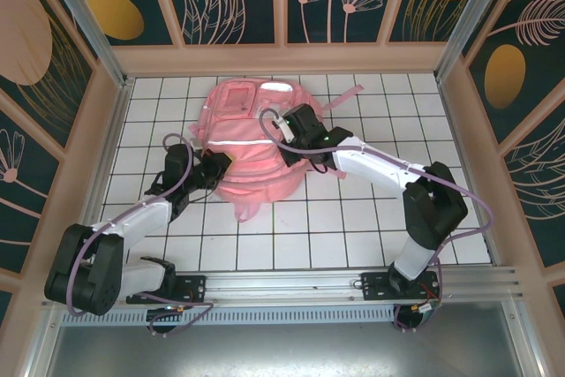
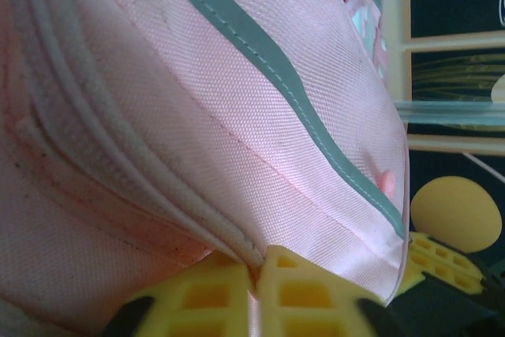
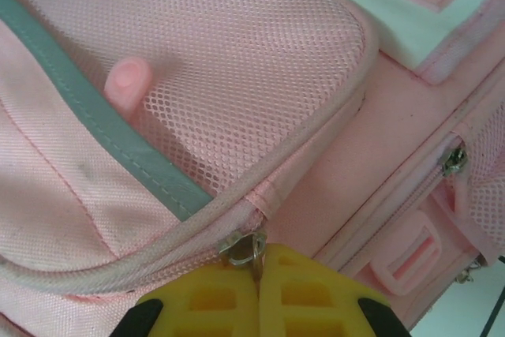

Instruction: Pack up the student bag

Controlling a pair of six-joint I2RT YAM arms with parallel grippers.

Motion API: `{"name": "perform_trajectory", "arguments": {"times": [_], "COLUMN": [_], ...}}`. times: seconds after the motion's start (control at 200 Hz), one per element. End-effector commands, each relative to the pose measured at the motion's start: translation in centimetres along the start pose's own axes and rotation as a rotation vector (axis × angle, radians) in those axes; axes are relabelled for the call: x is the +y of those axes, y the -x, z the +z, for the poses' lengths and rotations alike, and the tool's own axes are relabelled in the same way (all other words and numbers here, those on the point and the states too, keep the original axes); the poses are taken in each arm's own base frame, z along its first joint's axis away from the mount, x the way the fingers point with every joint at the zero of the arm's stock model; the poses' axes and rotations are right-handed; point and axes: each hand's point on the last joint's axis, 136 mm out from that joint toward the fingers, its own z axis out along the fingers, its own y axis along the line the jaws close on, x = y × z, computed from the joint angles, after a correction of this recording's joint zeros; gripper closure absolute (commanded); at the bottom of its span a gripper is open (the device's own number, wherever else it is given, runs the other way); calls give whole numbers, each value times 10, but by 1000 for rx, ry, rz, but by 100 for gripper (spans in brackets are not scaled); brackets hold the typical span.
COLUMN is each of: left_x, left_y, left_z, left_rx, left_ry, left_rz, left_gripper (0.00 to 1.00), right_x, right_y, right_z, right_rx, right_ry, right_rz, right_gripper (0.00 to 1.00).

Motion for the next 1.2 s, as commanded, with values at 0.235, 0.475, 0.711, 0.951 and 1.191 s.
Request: {"name": "perform_trajectory", "arguments": {"times": [0.235, 0.475, 0.711, 0.951, 1.191], "left_x": [-24, -29, -18, 16, 35], "left_y": [23, 107, 154, 174, 182], "left_z": [-18, -73, -133, -155, -145], "left_rx": [-43, -478, -859, -1047, -1024], "left_ry": [111, 391, 576, 668, 743], "left_rz": [272, 433, 558, 606, 819], "left_gripper": [18, 2, 1, 2, 2], "right_x": [-89, -121, -229, -286, -304], "right_y": [17, 42, -17, -106, -150], "right_z": [-30, -90, -159, -182, -155], "right_rx": [-56, -279, -431, -605, -573], "right_ry": [-223, -346, -727, -872, -953], "right_rz": [280, 413, 656, 792, 717], "right_gripper": [82, 2, 1, 1, 1]}}
